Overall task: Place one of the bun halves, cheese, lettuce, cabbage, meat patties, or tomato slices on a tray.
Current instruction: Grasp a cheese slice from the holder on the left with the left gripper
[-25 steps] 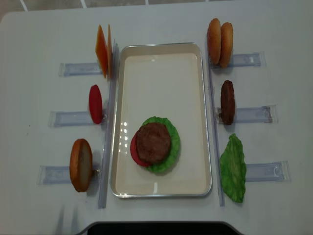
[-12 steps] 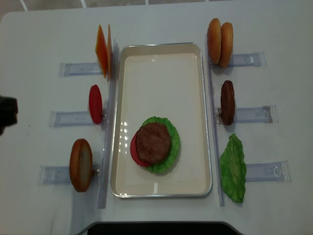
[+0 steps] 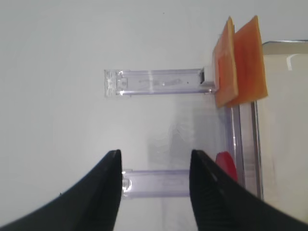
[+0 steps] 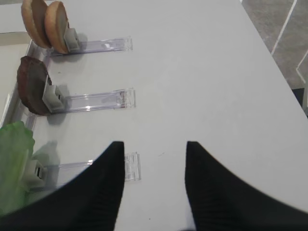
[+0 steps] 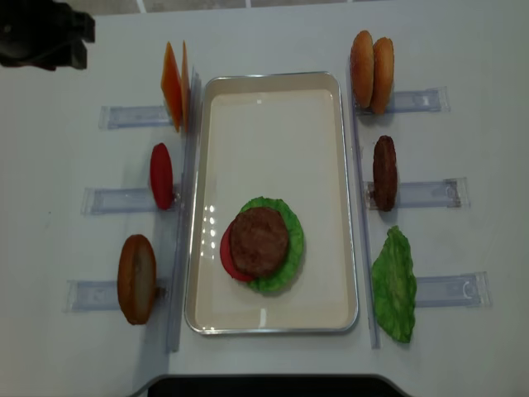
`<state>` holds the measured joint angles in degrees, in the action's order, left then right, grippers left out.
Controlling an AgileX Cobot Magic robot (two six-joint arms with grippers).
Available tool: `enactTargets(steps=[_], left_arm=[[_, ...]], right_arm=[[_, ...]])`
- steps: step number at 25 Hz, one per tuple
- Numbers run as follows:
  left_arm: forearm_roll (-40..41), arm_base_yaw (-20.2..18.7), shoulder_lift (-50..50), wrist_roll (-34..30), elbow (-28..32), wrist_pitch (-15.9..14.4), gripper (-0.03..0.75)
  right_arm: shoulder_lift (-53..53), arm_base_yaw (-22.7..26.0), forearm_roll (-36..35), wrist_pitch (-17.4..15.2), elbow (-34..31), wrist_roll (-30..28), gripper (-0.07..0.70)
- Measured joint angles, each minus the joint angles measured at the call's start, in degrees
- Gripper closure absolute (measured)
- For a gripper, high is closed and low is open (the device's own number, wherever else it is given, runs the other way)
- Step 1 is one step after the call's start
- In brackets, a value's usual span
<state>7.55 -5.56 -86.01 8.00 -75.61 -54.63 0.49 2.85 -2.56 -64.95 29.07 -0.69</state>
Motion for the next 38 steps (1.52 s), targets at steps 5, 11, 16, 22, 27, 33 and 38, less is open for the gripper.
enactTargets(steps=[5,11,16,22,27,33,38], left_arm=[[0.0,0.0,-11.3,0.0,-10.0,-2.4,0.36],[-0.3,0.0,-17.1,0.0,-15.4,-2.9,0.36],[-0.4,0.0,-20.1,0.0,-18.3,-3.0,0.36],[-0.5,0.0,-23.3,0.0,-20.3,-3.4,0.36],[1.1,-2.7,-23.5,2.2,-20.5,-3.5,0.36],[2.7,-13.2,-24.6,8.7,-20.9,-3.1,0.358],[3.1,-18.4,-26.3,12.5,-21.1,-2.9,0.358]], right_arm=[[0.0,0.0,0.0,0.0,0.0,0.0,0.341],[0.0,0.0,0.0,0.0,0.0,0.0,0.341],[0.0,0.0,0.0,0.0,0.0,0.0,0.341],[0.0,0.0,0.0,0.0,0.0,0.0,0.341],[0.0,0.0,0.0,0.0,0.0,0.0,0.341],[0.0,0.0,0.0,0.0,0.0,0.0,0.341],[0.0,0.0,0.0,0.0,0.0,0.0,0.341]])
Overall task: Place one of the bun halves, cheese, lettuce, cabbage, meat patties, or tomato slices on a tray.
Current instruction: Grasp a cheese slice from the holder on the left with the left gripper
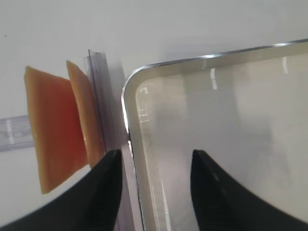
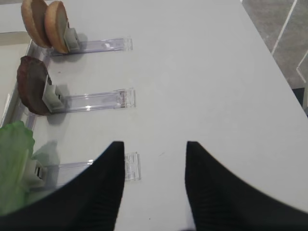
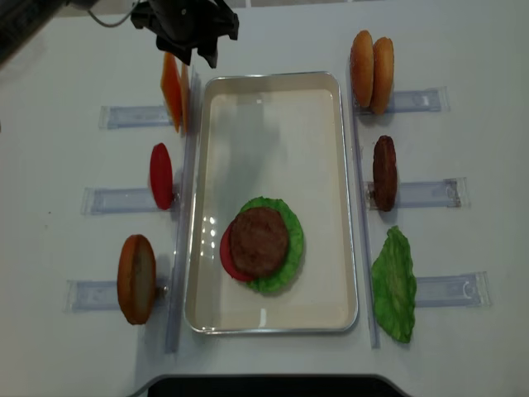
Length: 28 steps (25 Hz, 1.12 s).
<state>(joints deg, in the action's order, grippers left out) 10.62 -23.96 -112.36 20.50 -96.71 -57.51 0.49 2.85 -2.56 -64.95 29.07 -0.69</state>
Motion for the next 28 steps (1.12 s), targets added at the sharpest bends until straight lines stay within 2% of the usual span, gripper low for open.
enactTargets(steps=[3,7,11,20,28], left_arm=[[1.0,0.0,-0.1,0.9,-0.1,-0.3,0.358],[3.4,0.1,-0.1,1.0,-0.3,-3.0,0.358],[3.8,0.3,-0.1,1.0,-0.3,-4.1,0.358],[2.1,5.4,-0.1,0.3,-0.3,-4.5,0.358],[-0.4,5.3,-0.1,-0.1,-0.3,0.1,0.358]], right_arm=[[0.0,0.0,0.0,0.0,0.0,0.0,0.341],[0.0,0.0,0.0,0.0,0.0,0.0,0.341],[0.0,0.0,0.0,0.0,0.0,0.0,0.341],[0.0,0.0,0.0,0.0,0.0,0.0,0.341],[0.0,0.0,0.0,0.0,0.0,0.0,0.341]])
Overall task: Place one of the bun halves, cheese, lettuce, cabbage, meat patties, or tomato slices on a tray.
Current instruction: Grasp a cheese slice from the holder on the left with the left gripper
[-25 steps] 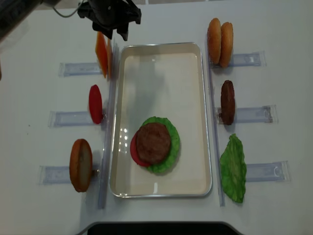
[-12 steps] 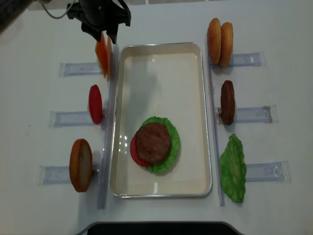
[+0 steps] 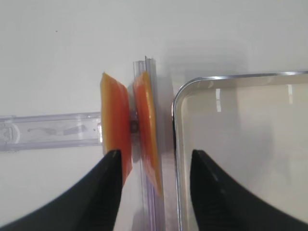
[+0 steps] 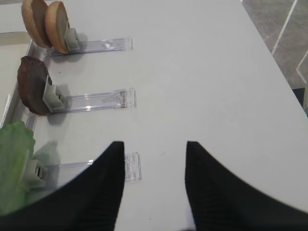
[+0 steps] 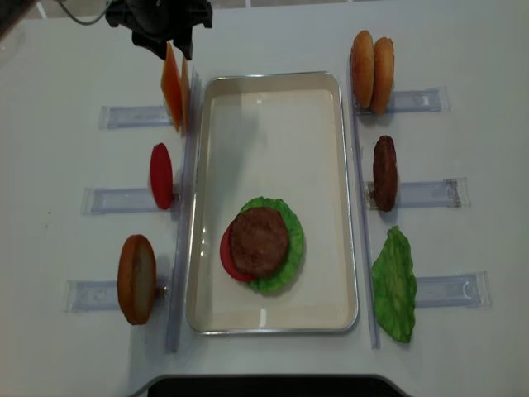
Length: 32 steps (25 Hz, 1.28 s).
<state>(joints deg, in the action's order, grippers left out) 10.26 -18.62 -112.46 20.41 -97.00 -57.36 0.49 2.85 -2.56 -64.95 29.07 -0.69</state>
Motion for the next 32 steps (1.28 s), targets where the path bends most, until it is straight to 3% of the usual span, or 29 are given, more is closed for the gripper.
enactTargets(steps=[32], left_arm=[[0.6,0.0,-7.1,0.0,-0.1,2.5,0.358]], right_arm=[[0.0,0.0,0.0,0.0,0.0,0.0,0.341]])
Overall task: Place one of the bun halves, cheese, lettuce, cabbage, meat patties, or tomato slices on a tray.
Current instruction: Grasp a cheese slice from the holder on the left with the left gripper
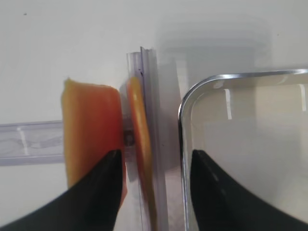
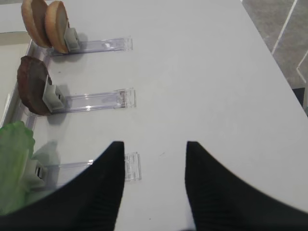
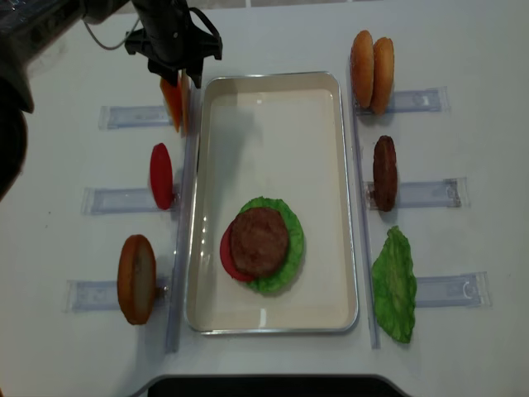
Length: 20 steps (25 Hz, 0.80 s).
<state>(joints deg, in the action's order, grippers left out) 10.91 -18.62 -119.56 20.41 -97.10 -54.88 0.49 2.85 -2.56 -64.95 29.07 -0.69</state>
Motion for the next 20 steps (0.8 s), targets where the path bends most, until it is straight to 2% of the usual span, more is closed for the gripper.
enactTargets(steps=[7,9,13,14,20], left_arm=[[0.0,0.0,0.0,0.0,0.0,-0.1,0.378],[0.0,0.0,0.0,0.0,0.0,-0.6,0.437],[0.1,0.0,0.0,0.0,0.0,-1.6,0.642],[0.1,0.0,0.0,0.0,0.0,-1.8,0.671],[0.1,0.0,0.0,0.0,0.0,-2.9,0.69]], right_arm=[[0.0,0.0,0.0,0.0,0.0,0.0,0.341],[0.0,0.0,0.0,0.0,0.0,0.0,0.341],[0.0,0.0,0.0,0.0,0.0,0.0,0.341],[0.0,0.0,0.0,0.0,0.0,0.0,0.341],[0.0,0.0,0.0,0.0,0.0,0.0,0.341]])
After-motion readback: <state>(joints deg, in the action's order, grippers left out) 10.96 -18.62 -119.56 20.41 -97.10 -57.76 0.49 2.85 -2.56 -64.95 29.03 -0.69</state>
